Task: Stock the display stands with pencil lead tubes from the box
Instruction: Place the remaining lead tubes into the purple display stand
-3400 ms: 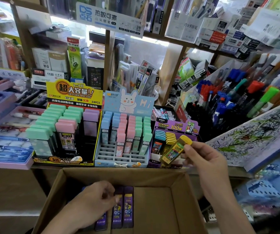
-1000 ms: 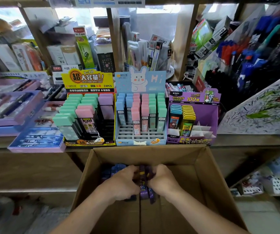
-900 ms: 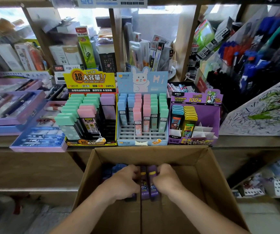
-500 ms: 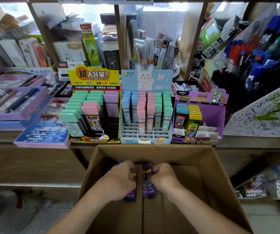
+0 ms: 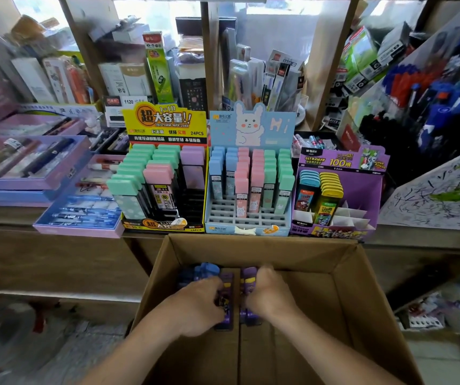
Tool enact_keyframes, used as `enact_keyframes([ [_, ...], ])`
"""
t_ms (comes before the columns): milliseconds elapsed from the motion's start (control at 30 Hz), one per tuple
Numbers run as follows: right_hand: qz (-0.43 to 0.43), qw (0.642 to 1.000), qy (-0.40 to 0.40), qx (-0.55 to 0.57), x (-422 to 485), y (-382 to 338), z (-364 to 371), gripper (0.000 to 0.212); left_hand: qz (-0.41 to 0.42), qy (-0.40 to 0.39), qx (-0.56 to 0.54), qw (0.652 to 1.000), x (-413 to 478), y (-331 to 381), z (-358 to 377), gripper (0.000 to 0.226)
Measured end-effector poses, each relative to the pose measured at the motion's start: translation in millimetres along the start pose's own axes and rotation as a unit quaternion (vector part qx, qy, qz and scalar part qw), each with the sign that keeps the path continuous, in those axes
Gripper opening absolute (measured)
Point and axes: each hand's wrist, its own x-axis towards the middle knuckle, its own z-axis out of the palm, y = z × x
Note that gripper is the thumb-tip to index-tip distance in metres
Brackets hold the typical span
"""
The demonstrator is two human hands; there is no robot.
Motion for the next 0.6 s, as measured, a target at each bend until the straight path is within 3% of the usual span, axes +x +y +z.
enact_keyframes([
  [200,-0.020,0.994,0.020,-0.101,-7,-3,-13,0.040,-0.007,-0.015,-0.031,0.999,1,-8,-5,0.048],
  [467,-0.021,0.988,0.026,-0.149,-9,-5,-3,0.045,0.006,0.001,-0.072,0.997,-1,-18,-5,0.048],
  [600,-0.004,0.993,0.004,-0.118,-7,-3,-10,0.024,0.007,-0.006,-0.091,0.996,-3,-20,-6,0.048],
])
